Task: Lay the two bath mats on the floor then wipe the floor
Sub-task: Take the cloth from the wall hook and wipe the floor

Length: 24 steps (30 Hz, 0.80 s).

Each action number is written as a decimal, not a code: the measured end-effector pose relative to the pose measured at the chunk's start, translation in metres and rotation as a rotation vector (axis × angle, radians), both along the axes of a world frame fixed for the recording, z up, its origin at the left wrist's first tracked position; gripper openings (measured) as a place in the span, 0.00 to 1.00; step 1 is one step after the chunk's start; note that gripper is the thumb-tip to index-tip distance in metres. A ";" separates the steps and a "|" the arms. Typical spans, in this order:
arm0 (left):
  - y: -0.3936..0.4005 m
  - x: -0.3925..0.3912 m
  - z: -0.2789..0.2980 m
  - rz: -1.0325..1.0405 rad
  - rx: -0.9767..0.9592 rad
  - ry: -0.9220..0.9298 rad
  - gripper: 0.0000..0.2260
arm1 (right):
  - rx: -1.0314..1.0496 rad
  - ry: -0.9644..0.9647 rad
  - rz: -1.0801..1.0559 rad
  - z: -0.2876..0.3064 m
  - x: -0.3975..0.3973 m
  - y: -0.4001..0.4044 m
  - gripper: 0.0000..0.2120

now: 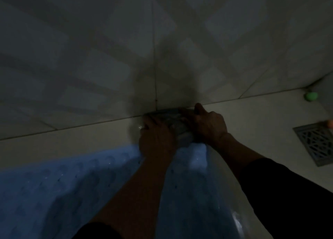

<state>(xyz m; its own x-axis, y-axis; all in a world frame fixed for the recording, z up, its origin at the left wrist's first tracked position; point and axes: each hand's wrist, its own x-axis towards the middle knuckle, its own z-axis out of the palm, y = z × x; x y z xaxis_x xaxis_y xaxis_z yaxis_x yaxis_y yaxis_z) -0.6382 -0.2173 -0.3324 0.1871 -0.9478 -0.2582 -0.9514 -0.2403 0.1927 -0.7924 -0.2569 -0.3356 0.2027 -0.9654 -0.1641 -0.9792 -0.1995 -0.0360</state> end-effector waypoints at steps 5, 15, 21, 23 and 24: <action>-0.004 -0.009 0.003 -0.078 0.076 0.015 0.36 | 0.045 -0.004 -0.114 0.003 -0.011 0.009 0.22; -0.013 -0.060 -0.007 -0.113 -0.031 0.008 0.33 | 0.009 -0.007 -0.184 -0.003 -0.067 0.007 0.25; -0.016 -0.099 -0.010 -0.114 -0.170 0.040 0.31 | -0.042 -0.022 -0.141 -0.008 -0.110 0.004 0.32; -0.016 -0.110 -0.011 -0.122 -0.170 0.032 0.30 | -0.053 0.011 -0.116 -0.009 -0.123 0.001 0.33; -0.017 -0.116 -0.010 -0.127 -0.167 0.014 0.29 | -0.068 0.023 -0.097 -0.010 -0.129 -0.001 0.33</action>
